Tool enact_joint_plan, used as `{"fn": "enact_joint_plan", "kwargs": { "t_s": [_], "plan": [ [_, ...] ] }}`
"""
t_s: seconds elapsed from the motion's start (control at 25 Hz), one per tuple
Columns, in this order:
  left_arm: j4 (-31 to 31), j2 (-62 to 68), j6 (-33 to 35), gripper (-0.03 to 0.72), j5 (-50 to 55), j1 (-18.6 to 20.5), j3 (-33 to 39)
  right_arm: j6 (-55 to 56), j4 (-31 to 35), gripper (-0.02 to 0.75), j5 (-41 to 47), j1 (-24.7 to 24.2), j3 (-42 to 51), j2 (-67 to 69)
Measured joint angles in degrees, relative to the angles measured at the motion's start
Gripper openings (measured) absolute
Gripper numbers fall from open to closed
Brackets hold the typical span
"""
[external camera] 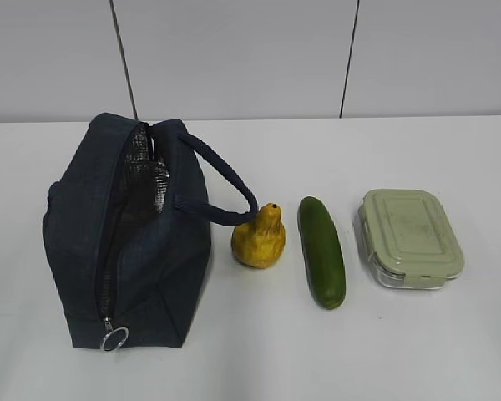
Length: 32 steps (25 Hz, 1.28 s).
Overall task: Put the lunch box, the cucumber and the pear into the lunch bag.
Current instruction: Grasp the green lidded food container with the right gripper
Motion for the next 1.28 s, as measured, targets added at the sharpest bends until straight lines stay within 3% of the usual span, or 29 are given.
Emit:
{"fn": "enact_joint_plan", "kwargs": {
  "t_s": [0.28, 0.64, 1.28],
  "plan": [
    [0.00, 0.00, 0.00, 0.466, 0.00, 0.00, 0.00, 0.86, -0.83, 0.462, -6.48, 0.00, -2.56, 11.12],
    [0.00, 0.00, 0.00, 0.466, 0.00, 0.00, 0.00, 2.26, -3.62, 0.477, -20.59, 0.00, -3.12, 22.97],
    [0.00, 0.00, 0.00, 0.466, 0.00, 0.00, 0.00, 3.39, -6.10, 0.477, -20.96, 0.00, -22.93, 53.46]
  ]
}}
